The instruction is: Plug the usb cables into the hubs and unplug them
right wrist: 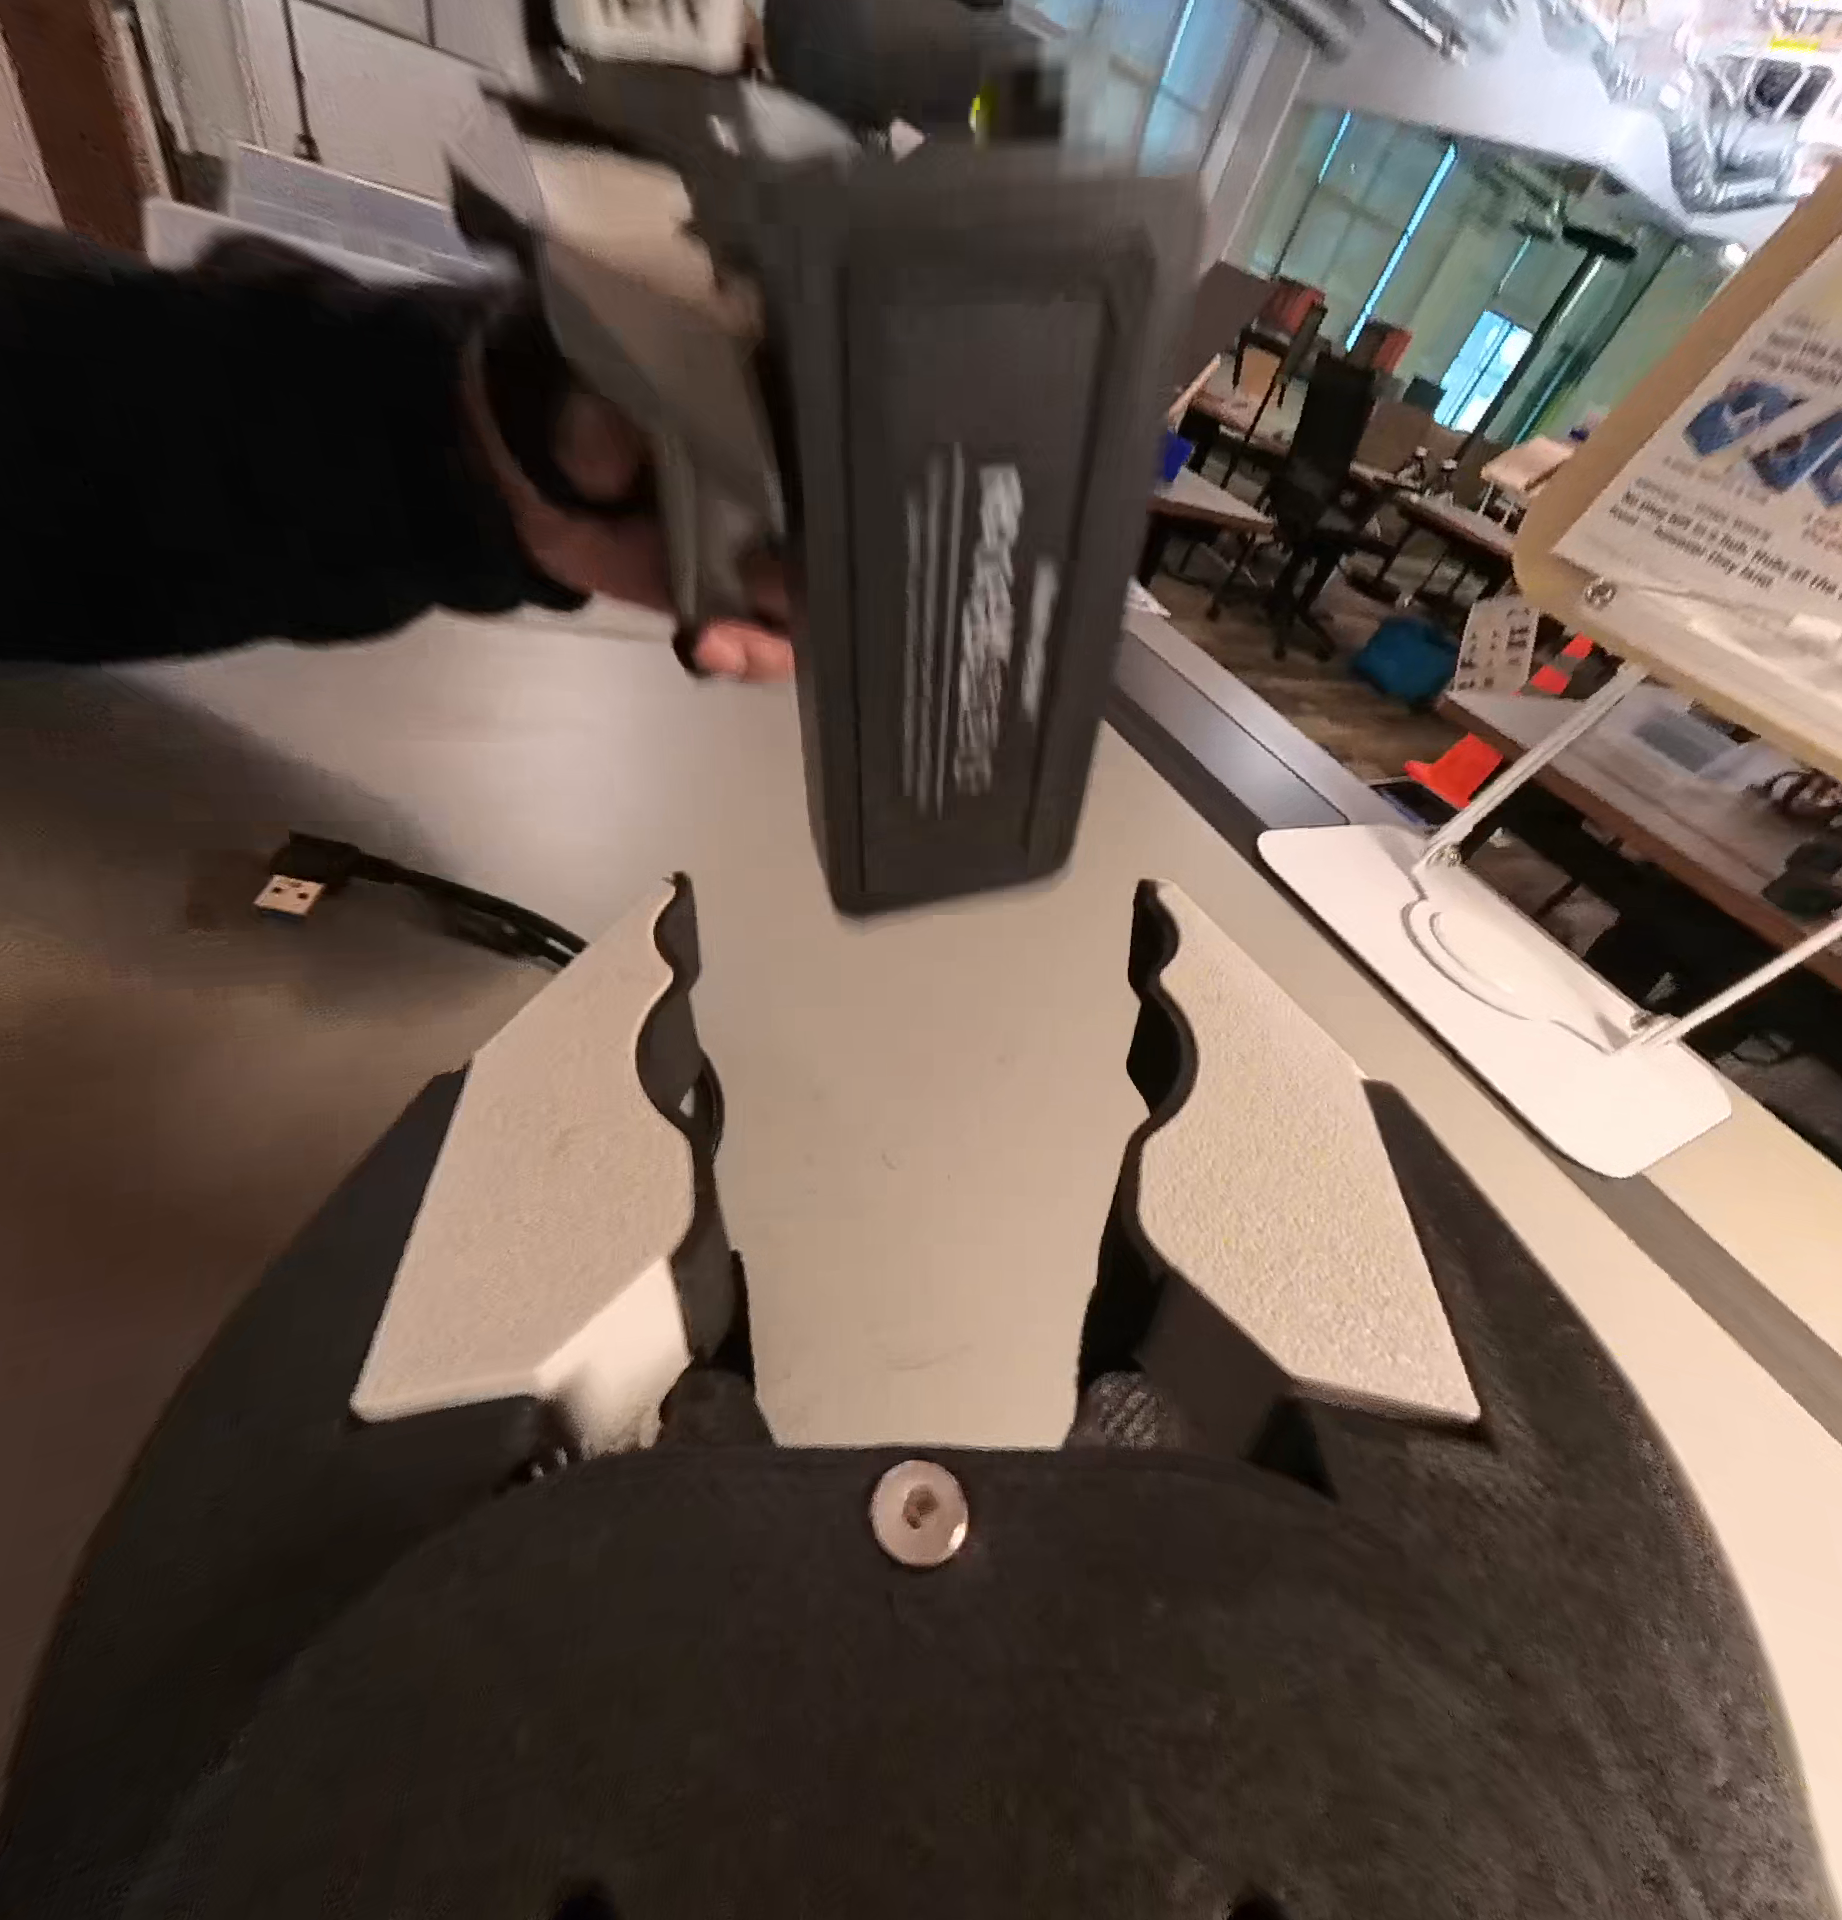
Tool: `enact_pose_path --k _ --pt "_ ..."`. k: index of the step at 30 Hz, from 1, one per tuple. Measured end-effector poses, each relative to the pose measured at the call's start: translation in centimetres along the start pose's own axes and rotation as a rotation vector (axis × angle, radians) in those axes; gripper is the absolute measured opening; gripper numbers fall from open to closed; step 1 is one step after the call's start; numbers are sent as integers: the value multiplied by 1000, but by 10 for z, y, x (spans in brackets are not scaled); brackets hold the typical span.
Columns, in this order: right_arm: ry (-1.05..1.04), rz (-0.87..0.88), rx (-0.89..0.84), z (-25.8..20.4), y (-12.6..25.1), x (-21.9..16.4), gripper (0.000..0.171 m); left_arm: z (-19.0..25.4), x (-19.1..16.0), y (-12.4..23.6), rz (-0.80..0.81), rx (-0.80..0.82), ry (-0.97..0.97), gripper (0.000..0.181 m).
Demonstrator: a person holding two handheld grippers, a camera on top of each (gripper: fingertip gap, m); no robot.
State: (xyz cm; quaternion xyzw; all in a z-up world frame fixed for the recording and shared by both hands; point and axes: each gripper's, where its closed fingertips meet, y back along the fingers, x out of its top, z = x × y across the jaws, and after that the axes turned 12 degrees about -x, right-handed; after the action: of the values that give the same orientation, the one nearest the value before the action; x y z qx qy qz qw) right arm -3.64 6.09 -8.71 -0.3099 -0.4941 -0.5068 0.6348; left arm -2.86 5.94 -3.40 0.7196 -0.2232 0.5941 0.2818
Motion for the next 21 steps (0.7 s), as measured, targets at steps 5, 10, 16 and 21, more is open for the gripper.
enact_pose_path --k 5,10,16,21 --pt "24 -39 6 9 11 -20 81 2 -23 -52 -6 -69 58 59" --pt "89 -89 20 15 17 -40 77 2 -47 -66 -54 -84 107 59" --pt "128 -113 67 15 29 -47 75 -3 -70 -70 -161 -42 86 59" --pt "104 -83 102 19 41 -40 74 0 -83 -75 -240 -29 53 60"
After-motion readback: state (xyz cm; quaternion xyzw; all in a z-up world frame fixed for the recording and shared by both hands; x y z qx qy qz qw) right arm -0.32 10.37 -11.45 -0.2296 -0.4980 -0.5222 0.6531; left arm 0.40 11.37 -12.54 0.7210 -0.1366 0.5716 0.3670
